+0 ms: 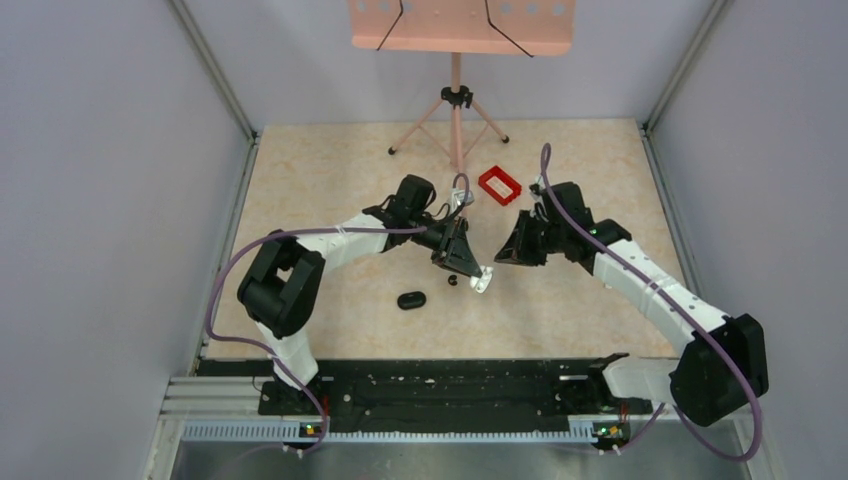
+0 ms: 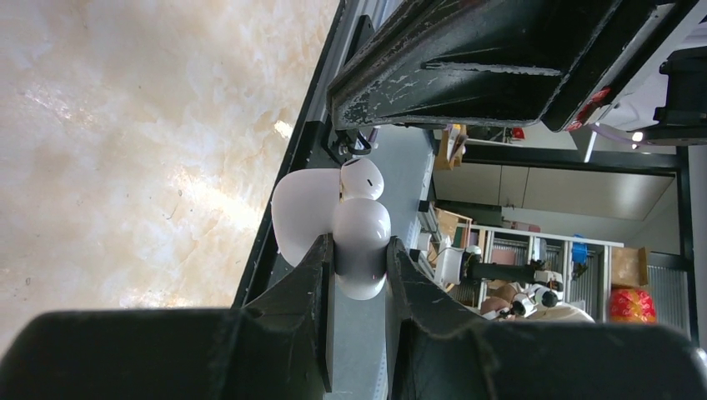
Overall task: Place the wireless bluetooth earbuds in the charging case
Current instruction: Adjust the right earbud in the right side groove of the charging case.
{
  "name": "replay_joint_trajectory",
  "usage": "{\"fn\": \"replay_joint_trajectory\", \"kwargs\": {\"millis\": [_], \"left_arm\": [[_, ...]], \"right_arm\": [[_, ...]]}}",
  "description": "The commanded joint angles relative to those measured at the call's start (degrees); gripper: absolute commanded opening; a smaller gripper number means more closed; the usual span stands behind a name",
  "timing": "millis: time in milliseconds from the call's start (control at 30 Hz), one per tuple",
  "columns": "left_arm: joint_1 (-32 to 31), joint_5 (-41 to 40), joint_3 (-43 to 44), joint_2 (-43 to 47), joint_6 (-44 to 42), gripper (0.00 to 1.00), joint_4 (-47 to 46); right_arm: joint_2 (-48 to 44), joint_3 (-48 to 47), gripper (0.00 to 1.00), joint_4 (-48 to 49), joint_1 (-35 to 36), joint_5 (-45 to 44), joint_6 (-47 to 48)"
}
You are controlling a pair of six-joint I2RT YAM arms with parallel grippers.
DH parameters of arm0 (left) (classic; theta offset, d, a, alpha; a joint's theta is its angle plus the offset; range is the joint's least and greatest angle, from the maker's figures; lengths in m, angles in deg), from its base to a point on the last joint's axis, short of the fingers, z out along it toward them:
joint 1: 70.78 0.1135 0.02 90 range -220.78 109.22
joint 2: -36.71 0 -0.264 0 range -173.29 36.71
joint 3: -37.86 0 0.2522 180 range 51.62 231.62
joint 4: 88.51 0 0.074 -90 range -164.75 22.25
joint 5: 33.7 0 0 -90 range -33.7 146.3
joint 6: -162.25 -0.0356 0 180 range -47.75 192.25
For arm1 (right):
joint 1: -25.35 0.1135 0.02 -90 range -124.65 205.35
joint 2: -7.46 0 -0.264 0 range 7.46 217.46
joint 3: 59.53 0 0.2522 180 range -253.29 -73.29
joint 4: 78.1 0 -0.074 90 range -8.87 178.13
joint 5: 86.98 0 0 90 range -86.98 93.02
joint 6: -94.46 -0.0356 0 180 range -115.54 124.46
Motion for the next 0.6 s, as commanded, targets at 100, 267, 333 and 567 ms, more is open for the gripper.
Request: {"fn": "replay_joint_trajectory", "kwargs": {"millis": [100, 267, 333, 567], "left_arm": [[0.26, -0.24, 0.62, 2.73, 0.14, 0.0, -1.36], [0.22, -0.33, 1.1, 2.54, 0.19, 0.0, -1.28], [0.2, -0.34, 1.19, 2.42, 0.2, 0.0, -1.05], [0.24, -0.64, 1.5, 2.22, 0.18, 0.0, -1.0]], "right_arm": [[-1.18, -2.3, 0.0, 0.77, 0.81, 1.89, 3.02], [-1.77, -1.6, 0.0, 0.75, 1.11, 4.3, 4.14], [-1.94, -1.3, 0.0, 0.78, 1.36, 5.06, 4.47], [-2.87, -0.49, 0.0, 1.13, 1.68, 6.68, 4.88]]}}
